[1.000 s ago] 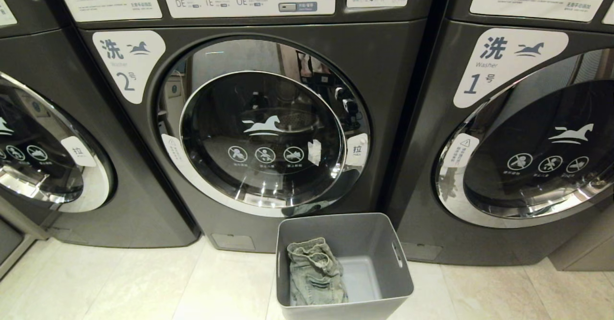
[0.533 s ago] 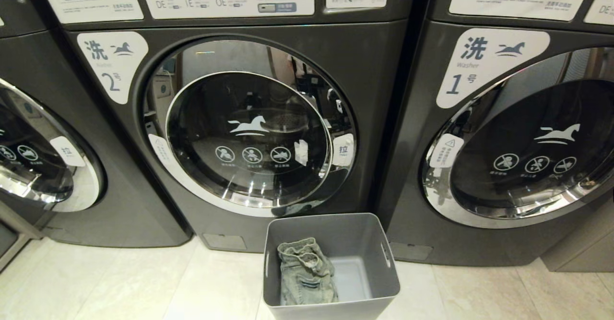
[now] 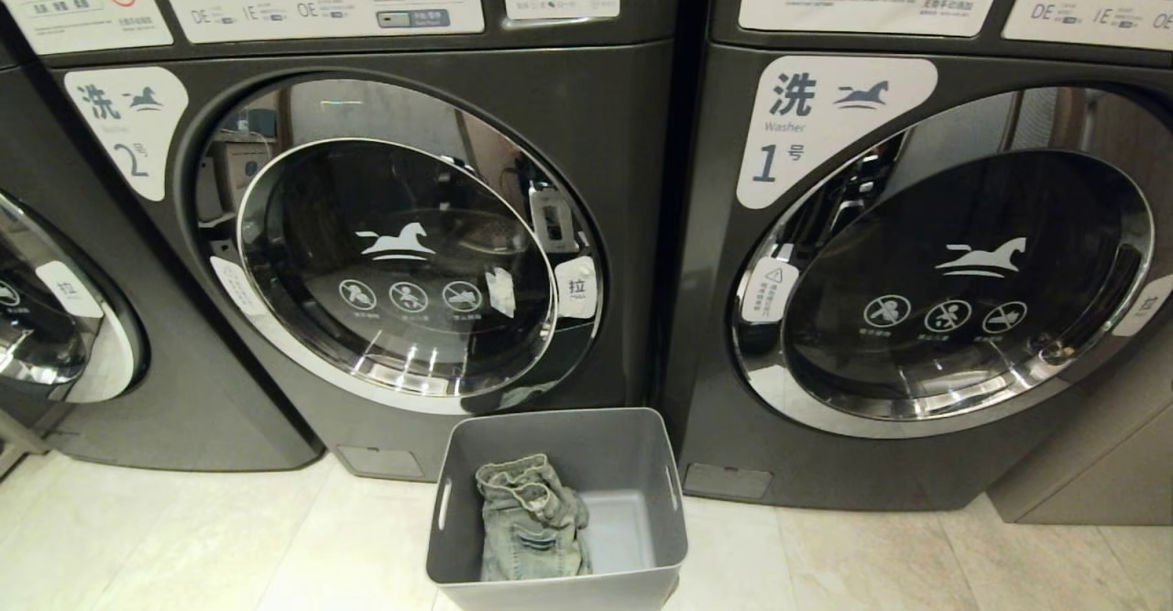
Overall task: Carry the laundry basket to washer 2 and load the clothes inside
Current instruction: Open the lid of the washing machine
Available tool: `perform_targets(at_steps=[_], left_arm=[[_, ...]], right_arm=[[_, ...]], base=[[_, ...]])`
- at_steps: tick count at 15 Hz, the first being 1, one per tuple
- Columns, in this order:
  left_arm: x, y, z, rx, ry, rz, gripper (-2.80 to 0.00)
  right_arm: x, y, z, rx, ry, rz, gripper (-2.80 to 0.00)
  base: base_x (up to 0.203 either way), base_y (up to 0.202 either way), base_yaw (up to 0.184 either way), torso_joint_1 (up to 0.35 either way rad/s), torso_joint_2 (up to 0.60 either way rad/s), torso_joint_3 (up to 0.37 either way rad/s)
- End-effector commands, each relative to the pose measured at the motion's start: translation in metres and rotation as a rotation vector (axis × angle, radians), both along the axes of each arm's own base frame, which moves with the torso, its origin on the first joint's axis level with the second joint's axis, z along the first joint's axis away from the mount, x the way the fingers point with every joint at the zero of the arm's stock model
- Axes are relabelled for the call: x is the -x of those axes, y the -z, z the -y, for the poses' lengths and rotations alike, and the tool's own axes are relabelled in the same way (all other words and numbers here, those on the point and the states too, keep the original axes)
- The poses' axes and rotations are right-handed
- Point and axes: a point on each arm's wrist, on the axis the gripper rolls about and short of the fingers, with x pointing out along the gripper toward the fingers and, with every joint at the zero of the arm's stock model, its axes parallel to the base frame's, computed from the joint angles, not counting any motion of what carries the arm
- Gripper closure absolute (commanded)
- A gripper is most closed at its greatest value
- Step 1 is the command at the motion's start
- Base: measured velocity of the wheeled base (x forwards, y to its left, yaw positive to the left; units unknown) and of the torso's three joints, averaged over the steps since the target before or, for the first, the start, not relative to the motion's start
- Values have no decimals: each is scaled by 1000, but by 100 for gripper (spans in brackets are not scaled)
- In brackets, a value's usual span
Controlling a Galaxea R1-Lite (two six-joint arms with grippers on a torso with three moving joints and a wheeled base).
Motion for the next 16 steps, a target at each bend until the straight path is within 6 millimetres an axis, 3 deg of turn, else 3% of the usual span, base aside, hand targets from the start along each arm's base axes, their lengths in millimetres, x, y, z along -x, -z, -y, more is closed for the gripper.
perform_targets(at_steps=[1, 5, 16], left_arm=[[0, 0, 0, 1, 0, -2, 0], [0, 0, 0, 4, 0, -1, 0], [0, 0, 0, 4, -1, -1, 0]], right_arm=[[-4, 11, 0, 3, -1, -38, 0], [-4, 11, 0, 2, -1, -39, 0], [-4, 11, 0, 2, -1, -40, 0]], base=[[0, -195, 2, 3, 2, -2], [0, -161, 4, 1, 3, 0], [0, 0, 0, 0, 0, 0]])
